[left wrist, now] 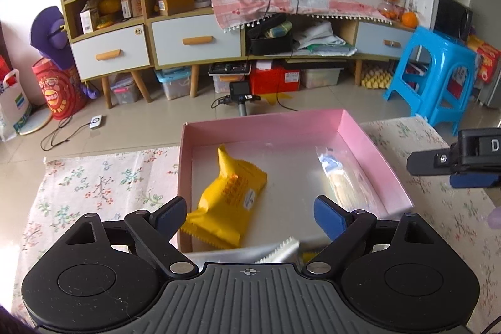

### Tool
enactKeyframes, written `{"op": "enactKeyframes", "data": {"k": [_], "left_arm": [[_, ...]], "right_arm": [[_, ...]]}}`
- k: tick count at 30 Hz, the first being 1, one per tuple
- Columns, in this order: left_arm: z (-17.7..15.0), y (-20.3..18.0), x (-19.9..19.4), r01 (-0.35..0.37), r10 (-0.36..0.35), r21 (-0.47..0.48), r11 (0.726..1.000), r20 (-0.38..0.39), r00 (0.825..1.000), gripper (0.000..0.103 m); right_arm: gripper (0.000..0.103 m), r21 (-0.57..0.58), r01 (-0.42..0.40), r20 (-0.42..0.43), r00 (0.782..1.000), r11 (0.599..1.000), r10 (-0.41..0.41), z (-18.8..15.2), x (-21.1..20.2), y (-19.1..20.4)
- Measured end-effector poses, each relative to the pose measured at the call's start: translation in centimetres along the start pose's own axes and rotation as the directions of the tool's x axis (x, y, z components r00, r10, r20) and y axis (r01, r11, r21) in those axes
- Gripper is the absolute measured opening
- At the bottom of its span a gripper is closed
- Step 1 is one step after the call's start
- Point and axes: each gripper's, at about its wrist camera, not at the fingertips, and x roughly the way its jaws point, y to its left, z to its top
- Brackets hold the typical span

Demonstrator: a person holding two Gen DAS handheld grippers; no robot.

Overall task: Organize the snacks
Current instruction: 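Open the left tool over the pink box while the right tool releases the bread bag inside, then move the left tool back to the pile while the right tool grasps a red candy packet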

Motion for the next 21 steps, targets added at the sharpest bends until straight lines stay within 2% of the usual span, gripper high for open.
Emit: {"op": "enactKeyframes", "data": {"k": [5, 10, 14, 21], "left_arm": [[-0.9, -0.3, -2.3, -0.009, 0.009, 0.024, 1.000, 0.001, 1.000, 0.095], [-2.3, 0.3, -4.1, -0.004, 0.004, 0.020, 1.000, -0.008, 1.000, 0.096], [-4.0, 0.9, -5.3, 0.001, 0.000, 0.010, 1.000, -0.025, 1.000, 0.096], [-7.3, 2.4, -6.5, 0.005, -0.005, 0.025, 1.000, -0.021, 1.000, 0.098]], "right_arm": [[0.082, -0.025, 0.006, 0.010, 1.000, 1.000, -0.006, -1.1, -1.9, 0.0], [0.082, -0.039, 0.007, 0.010, 1.000, 0.999, -0.007, -2.5, -3.4, -0.3], [0.087, -0.052, 0.008, 0.022, 1.000, 0.999, -0.007, -3.9, -4.3, -0.5], [0.089, -0.115, 0.017, 0.056, 0.998, 0.993, -0.011, -6.3, -5.0, -0.7]]}}
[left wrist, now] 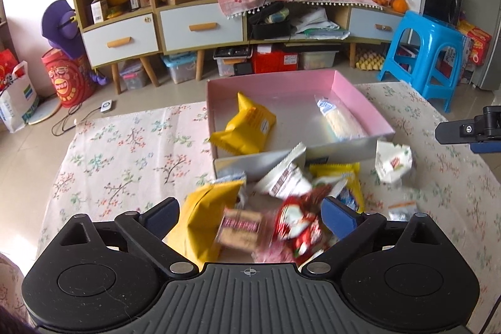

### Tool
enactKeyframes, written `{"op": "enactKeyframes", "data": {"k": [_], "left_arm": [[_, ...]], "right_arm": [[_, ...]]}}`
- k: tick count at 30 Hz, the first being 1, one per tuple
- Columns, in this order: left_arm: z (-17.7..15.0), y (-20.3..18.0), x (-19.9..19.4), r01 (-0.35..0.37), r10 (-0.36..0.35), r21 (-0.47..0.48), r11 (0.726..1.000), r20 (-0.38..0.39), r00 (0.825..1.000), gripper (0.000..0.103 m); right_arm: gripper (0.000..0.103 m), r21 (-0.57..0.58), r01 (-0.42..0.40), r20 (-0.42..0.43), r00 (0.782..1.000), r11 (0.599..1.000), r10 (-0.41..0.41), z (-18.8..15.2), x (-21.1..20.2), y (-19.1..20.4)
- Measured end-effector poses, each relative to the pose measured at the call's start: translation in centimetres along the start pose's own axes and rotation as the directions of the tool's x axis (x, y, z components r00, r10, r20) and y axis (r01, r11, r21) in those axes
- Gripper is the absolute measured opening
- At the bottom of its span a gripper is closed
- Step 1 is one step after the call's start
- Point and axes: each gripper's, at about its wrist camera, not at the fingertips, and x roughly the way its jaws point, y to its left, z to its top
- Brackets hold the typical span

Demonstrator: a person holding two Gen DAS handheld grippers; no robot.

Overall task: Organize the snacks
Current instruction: 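Move the left tool back to the pile while the right tool grasps a red candy packet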

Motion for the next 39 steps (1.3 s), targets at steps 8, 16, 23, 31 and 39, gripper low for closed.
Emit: {"op": "enactKeyframes", "data": {"k": [8, 16, 23, 31, 39], "left_arm": [[-2.8, 1.6, -1.0, 0.013, -0.013, 0.038, 0.999, 0.010, 1.000, 0.099], [-5.4, 1.1, -1.5, 0.112, -0.118, 0.144, 0.983, 0.033, 0.992, 0.099], [-7.3, -0.2, -0.8, 0.180, -0.188, 0.284, 0.942, 0.000, 0.982, 0.098], [-8.0, -0.1, -0.4, 0.297, -0.306, 0.294, 0.908, -0.016, 0.952, 0.092], [-7.9, 0.7, 0.4, 0.346, -0.340, 0.249, 0.905, -0.069, 0.938, 0.071]], "right_arm": [[0.092, -0.198, -0.011, 0.025, 1.000, 0.980, 0.016, -2.7, -0.7, 1.7], [0.092, -0.331, 0.012, 0.009, 1.000, 0.944, -0.009, -5.3, -0.1, 2.0], [0.092, -0.374, -0.010, -0.044, 0.999, 0.927, -0.007, -7.5, 0.7, 2.0], [0.092, -0.533, -0.193, -0.109, 0.981, 0.824, 0.159, -10.2, -0.3, 4.5], [0.090, -0.628, -0.336, -0.231, 0.942, 0.702, 0.245, -13.2, -0.1, 8.1]]}}
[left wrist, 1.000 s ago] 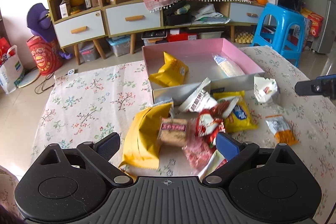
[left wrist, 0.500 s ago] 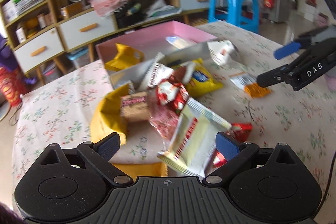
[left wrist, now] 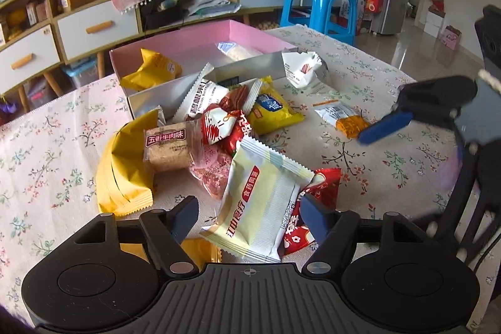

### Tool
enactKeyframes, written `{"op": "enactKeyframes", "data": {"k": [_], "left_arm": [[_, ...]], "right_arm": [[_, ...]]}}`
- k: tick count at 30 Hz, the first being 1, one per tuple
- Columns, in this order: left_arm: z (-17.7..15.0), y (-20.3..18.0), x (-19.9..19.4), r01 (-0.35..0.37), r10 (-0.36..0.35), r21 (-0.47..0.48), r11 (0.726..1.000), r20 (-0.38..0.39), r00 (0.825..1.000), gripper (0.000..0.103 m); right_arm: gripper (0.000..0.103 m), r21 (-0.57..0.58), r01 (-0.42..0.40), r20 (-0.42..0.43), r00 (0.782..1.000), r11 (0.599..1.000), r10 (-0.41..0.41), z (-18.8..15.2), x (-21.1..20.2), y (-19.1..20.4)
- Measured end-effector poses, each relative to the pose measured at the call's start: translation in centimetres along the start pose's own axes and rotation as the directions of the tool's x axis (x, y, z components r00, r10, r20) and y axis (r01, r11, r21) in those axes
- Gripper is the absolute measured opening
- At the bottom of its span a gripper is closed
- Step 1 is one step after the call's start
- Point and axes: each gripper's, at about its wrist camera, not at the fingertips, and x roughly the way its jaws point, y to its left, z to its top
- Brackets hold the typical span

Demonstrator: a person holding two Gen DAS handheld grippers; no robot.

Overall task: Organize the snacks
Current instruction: 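Move the left tool back to the pile while the right tool grasps a red candy packet, then grasp the white-and-green packet with the left tool while the right tool holds the red packet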

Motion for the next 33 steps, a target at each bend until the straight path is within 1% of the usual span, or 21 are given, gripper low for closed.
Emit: {"op": "enactKeyframes", "data": {"k": [4, 6, 9, 10, 11, 12, 13, 15, 17, 18, 20, 24, 27, 29, 30, 32, 33], "left_arm": [[0.0, 0.4, -0.1, 0.007, -0.007, -0.010, 1.000, -0.006, 1.000, 0.071], [0.0, 0.6, -0.2, 0.009, -0.009, -0.019, 1.000, -0.008, 1.000, 0.071], [0.0, 0.9, -0.2, 0.005, -0.005, -0.027, 1.000, -0.010, 1.000, 0.071], [0.0, 0.9, -0.3, 0.002, -0.002, -0.029, 1.000, -0.012, 1.000, 0.071], [0.0, 1.0, -0.3, 0.001, -0.001, -0.031, 1.000, -0.012, 1.000, 0.071], [0.0, 1.1, -0.3, -0.001, 0.000, -0.033, 0.999, -0.013, 1.000, 0.070], [0.0, 1.2, -0.3, -0.004, 0.003, -0.036, 0.999, -0.011, 1.000, 0.070], [0.1, 1.3, -0.3, -0.005, 0.005, -0.037, 0.999, -0.011, 1.000, 0.070], [0.2, 1.3, -0.3, -0.002, 0.002, -0.036, 0.999, -0.008, 1.000, 0.070], [0.3, 1.2, -0.3, 0.002, -0.002, -0.036, 0.999, -0.008, 1.000, 0.070], [0.3, 0.9, -0.2, 0.012, -0.012, -0.029, 0.999, -0.009, 1.000, 0.070], [0.2, 0.2, 0.1, 0.022, -0.022, -0.008, 1.000, -0.025, 0.999, 0.070], [0.1, -0.3, 0.5, 0.001, -0.001, 0.000, 1.000, -0.036, 0.999, 0.070], [0.0, -0.6, 0.9, -0.020, 0.020, 0.002, 1.000, -0.047, 0.999, 0.069], [-0.1, -0.8, 1.1, -0.028, 0.028, 0.005, 1.000, -0.054, 0.998, 0.066], [-0.2, -1.1, 1.6, -0.045, 0.046, 0.012, 0.999, -0.073, 0.996, 0.054], [-0.3, -1.2, 1.8, -0.055, 0.056, 0.015, 0.998, -0.083, 0.995, 0.050]], "right_arm": [[0.084, -0.054, 0.000, -0.009, 1.000, 0.999, 0.000, 0.8, 1.1, 1.4], [0.079, -0.062, 0.000, -0.012, 1.000, 0.998, 0.000, 1.2, 1.6, 1.9], [0.069, -0.067, -0.003, -0.016, 1.000, 0.998, 0.002, 1.4, 2.2, 1.9], [0.062, -0.069, -0.007, -0.017, 1.000, 0.998, 0.006, 1.4, 2.4, 1.7], [0.049, -0.073, -0.011, -0.016, 1.000, 0.997, 0.010, 1.5, 2.4, 1.8], [0.043, -0.076, -0.012, -0.013, 1.000, 0.997, 0.011, 1.5, 2.3, 1.7], [0.037, -0.077, -0.015, -0.011, 1.000, 0.997, 0.015, 1.6, 2.3, 1.7], [0.029, -0.079, -0.010, -0.007, 1.000, 0.997, 0.010, 1.5, 2.2, 1.5], [0.019, -0.079, -0.013, -0.010, 1.000, 0.997, 0.012, 1.3, 1.9, 1.2], [0.017, -0.079, -0.013, -0.011, 1.000, 0.997, 0.012, 1.2, 1.9, 1.0], [0.002, -0.077, 0.001, -0.014, 1.000, 0.997, -0.002, 1.0, 1.5, 0.5], [0.002, -0.025, 0.039, -0.021, 0.999, 0.999, -0.039, 0.7, 1.1, -1.2], [0.007, 0.013, 0.072, -0.032, 0.997, 0.997, -0.072, 0.8, 1.0, -2.3], [0.014, 0.035, 0.074, -0.033, 0.997, 0.997, -0.073, 0.8, 0.9, -2.8], [0.017, 0.044, 0.071, -0.031, 0.997, 0.997, -0.070, 0.8, 0.8, -2.9], [0.035, 0.056, 0.061, -0.021, 0.998, 0.997, -0.060, 1.0, 0.6, -3.0], [0.039, 0.059, 0.050, -0.014, 0.999, 0.997, -0.049, 1.2, 0.5, -3.0]]}}
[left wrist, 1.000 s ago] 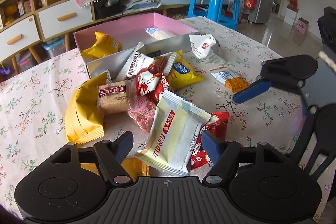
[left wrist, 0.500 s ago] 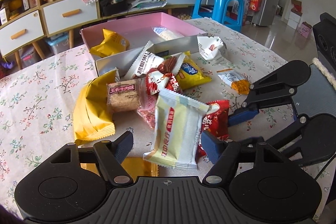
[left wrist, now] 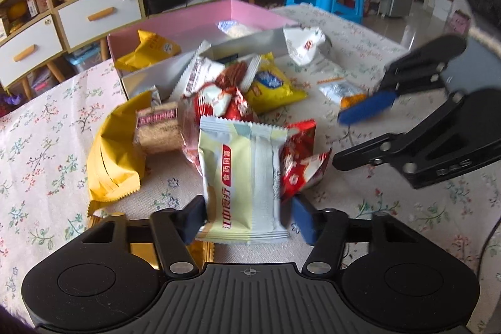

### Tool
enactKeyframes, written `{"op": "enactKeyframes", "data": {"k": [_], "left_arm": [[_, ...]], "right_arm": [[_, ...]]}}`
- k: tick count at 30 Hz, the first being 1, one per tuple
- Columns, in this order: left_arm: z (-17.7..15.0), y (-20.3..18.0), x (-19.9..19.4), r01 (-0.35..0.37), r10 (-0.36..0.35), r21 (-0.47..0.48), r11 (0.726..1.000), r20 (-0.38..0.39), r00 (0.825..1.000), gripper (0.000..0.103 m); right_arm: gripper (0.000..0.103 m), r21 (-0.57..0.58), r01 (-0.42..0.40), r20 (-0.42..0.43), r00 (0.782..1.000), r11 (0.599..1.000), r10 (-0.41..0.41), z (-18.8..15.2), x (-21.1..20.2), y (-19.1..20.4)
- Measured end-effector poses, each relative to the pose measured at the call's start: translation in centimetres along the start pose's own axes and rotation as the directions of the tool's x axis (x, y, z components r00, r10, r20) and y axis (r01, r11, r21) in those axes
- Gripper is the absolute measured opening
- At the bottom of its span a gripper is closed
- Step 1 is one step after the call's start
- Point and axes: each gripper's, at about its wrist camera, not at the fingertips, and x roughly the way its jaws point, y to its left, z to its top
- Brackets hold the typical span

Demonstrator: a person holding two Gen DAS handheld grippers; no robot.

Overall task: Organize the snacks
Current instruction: 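Grasp the white-and-green packet with the left tool while the right tool holds the red packet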

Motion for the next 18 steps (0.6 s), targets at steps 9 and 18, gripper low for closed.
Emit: {"op": "enactKeyframes", "data": {"k": [9, 18], "left_arm": [[0.1, 0.8, -1.1, -0.028, 0.027, -0.055, 0.998, -0.009, 1.000, 0.045], [0.2, 1.9, -1.5, -0.059, 0.053, -0.115, 0.992, -0.051, 0.997, 0.045]], "right_arm": [[0.064, -0.073, -0.037, -0.008, 0.999, 0.997, 0.036, 1.1, 1.1, 1.8], [0.069, -0.105, -0.019, -0.024, 1.000, 0.994, 0.016, 2.3, 2.9, 2.7]]}}
